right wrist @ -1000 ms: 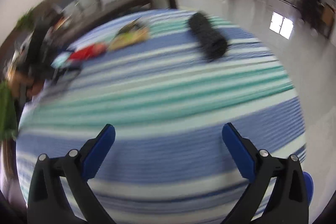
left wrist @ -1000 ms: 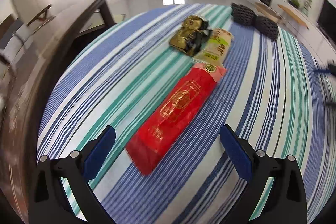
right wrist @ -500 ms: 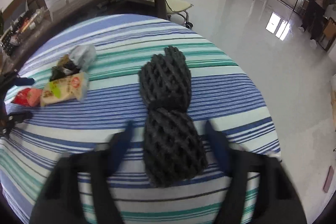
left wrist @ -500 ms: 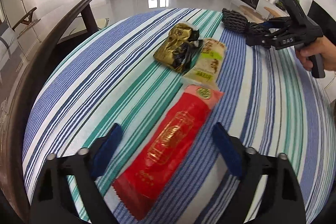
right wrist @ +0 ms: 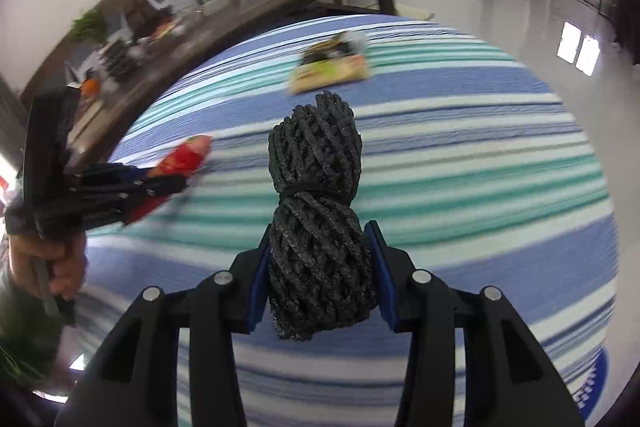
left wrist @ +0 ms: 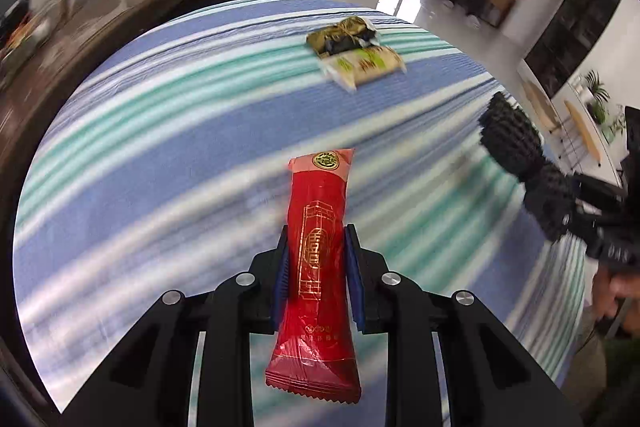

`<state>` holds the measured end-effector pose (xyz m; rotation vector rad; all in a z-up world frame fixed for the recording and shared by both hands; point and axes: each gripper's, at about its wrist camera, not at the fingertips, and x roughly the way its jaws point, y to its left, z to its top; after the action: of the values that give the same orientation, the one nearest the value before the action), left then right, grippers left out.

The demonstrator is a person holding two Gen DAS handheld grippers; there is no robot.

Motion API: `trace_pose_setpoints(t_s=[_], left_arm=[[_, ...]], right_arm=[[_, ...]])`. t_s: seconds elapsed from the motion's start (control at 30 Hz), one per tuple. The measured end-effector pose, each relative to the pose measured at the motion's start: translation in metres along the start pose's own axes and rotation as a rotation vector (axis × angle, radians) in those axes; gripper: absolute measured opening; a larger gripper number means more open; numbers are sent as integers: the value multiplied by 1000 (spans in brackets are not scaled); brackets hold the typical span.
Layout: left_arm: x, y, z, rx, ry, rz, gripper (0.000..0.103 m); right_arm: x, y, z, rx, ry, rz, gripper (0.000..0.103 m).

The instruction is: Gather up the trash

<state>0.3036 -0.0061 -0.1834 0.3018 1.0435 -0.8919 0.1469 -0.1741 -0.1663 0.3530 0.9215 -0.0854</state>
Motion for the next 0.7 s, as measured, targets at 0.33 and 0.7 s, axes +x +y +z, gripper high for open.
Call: trace_pose_setpoints(t_s=[0.33, 0.7], left_arm=[[-28, -33, -71, 19, -105, 118, 78], [-8, -26, -69, 28, -79, 197, 99]], right_arm=[[18, 27, -35, -110, 26, -142, 79], [21, 27, -47, -178, 22, -149, 95]])
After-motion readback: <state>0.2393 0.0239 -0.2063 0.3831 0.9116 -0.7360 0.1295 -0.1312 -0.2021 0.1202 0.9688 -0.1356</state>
